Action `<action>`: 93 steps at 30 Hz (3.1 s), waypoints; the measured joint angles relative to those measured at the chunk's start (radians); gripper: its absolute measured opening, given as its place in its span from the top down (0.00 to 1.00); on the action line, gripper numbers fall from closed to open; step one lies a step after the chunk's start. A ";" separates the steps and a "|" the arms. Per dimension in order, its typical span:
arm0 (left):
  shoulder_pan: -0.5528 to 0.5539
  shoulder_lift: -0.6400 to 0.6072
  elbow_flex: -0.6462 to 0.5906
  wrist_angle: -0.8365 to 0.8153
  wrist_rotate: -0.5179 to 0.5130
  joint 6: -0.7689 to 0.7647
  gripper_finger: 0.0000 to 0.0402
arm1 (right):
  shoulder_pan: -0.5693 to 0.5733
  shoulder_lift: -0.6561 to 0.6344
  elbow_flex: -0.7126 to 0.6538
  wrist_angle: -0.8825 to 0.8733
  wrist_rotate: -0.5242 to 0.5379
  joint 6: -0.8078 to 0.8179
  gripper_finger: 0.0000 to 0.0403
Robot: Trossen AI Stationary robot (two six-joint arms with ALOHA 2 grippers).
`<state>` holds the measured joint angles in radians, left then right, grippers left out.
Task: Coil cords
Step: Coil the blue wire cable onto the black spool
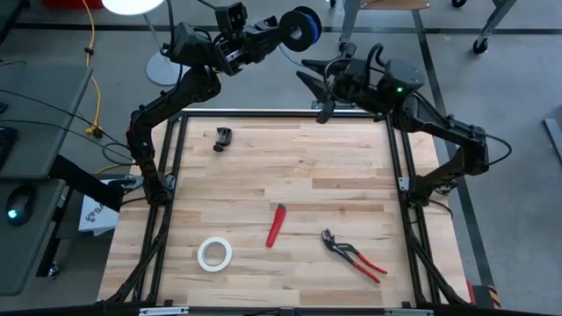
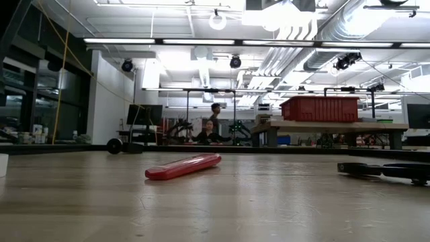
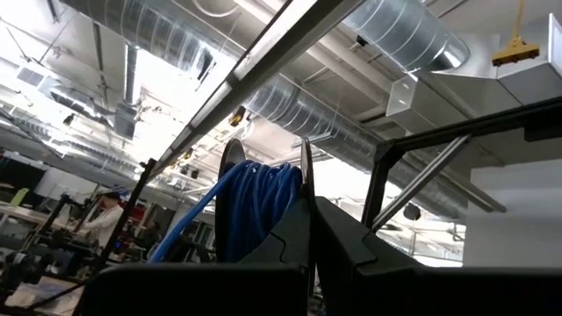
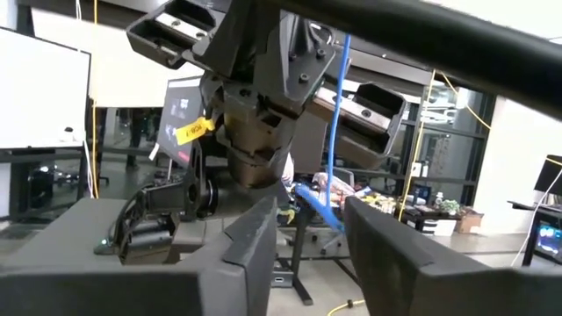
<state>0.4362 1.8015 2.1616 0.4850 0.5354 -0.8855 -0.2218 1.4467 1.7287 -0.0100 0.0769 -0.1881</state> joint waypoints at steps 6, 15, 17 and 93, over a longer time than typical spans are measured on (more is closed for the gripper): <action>0.000 0.001 0.000 -0.003 -0.009 0.006 1.00 | 0.000 0.017 0.000 -0.002 0.000 -0.012 0.85; 0.036 0.001 0.000 -0.002 -0.007 0.024 1.00 | 0.005 0.006 0.000 -0.013 0.003 0.032 0.99; 0.061 -0.002 0.000 -0.003 -0.009 0.025 1.00 | 0.010 -0.005 0.000 -0.018 0.006 0.037 1.00; 0.146 -0.093 0.000 -0.541 0.442 -0.108 1.00 | -0.060 -0.065 0.086 -0.346 0.045 0.084 0.84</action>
<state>0.5823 1.7081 2.1613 -0.0563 0.9771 -0.9939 -0.2817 1.3816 1.8145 -0.3557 0.1223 -0.1045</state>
